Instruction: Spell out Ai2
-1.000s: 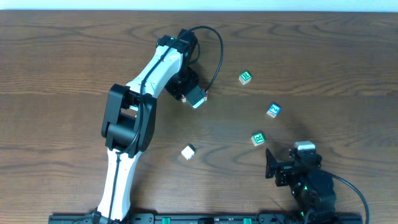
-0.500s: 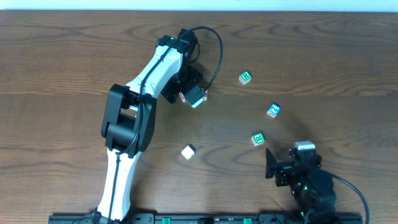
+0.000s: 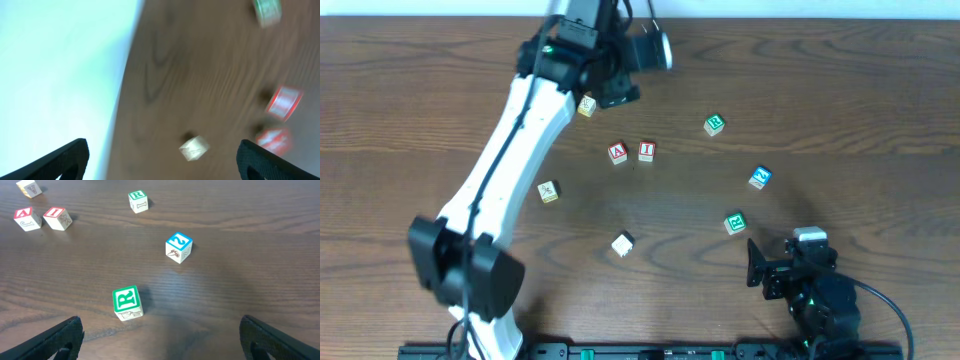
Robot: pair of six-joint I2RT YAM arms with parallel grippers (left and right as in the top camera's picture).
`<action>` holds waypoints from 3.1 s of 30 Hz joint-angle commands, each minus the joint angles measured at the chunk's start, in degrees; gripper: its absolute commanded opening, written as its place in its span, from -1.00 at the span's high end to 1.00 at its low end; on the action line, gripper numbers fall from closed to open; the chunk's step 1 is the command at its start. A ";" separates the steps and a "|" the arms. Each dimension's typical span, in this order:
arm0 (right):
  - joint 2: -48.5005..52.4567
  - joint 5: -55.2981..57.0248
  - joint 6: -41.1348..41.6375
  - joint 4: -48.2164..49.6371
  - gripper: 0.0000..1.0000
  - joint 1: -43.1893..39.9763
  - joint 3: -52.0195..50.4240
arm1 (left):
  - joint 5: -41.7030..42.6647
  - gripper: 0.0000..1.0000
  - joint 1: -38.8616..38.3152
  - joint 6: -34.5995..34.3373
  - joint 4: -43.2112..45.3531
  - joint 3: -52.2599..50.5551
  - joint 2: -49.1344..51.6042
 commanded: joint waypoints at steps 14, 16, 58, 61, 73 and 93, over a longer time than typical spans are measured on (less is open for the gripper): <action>-0.31 -0.46 -0.74 -0.07 -0.98 -0.85 -0.63 | 1.68 -0.91 -0.33 -71.21 -15.91 0.04 0.11; -0.31 -0.46 -0.76 -0.07 -0.99 -0.85 -0.63 | 1.73 -0.99 -0.44 -77.09 -16.70 0.02 0.11; -0.31 -0.46 -0.74 -0.09 -0.99 -0.85 -0.63 | -5.33 -0.35 -3.52 -116.19 -5.53 -10.51 20.55; -0.31 -0.46 -0.74 -0.07 -0.98 -0.85 -0.63 | -5.99 -0.21 -3.52 -116.21 -5.55 -10.51 20.55; -0.31 -0.46 -0.74 -0.09 -0.99 -0.85 -0.63 | -7.37 0.14 -3.15 -113.35 -5.79 -10.51 20.55; -0.31 -0.46 -0.74 -0.09 -0.98 -0.85 -0.63 | -7.96 0.26 -3.26 -99.73 -4.48 -10.51 20.55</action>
